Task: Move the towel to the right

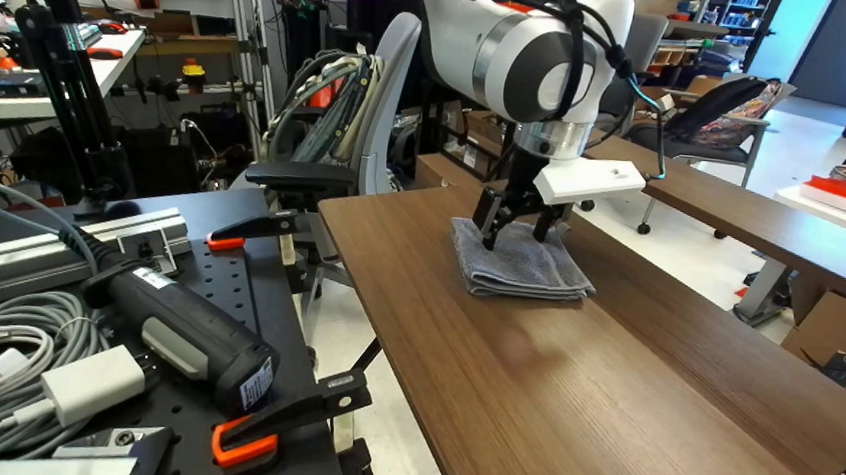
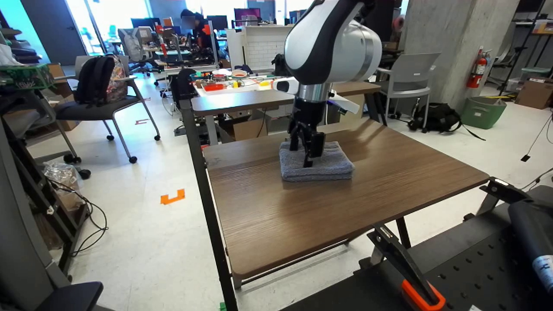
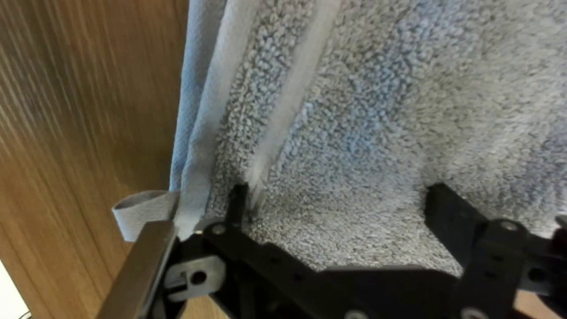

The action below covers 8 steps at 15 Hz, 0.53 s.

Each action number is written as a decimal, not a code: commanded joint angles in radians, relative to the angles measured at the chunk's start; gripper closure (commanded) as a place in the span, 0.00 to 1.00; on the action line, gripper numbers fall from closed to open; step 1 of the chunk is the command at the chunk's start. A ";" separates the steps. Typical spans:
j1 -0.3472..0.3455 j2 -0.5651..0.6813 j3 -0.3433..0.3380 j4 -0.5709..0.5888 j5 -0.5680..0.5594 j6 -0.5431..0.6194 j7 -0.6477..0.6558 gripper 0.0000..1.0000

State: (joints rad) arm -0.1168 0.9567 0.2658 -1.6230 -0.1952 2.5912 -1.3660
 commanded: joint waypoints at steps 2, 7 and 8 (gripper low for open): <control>-0.043 0.043 -0.001 0.057 0.089 -0.080 -0.032 0.00; -0.079 0.037 -0.015 0.061 0.153 -0.113 -0.020 0.00; -0.086 0.028 -0.019 0.047 0.163 -0.105 -0.013 0.00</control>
State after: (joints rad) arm -0.1853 0.9679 0.2585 -1.5905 -0.0742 2.5040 -1.3721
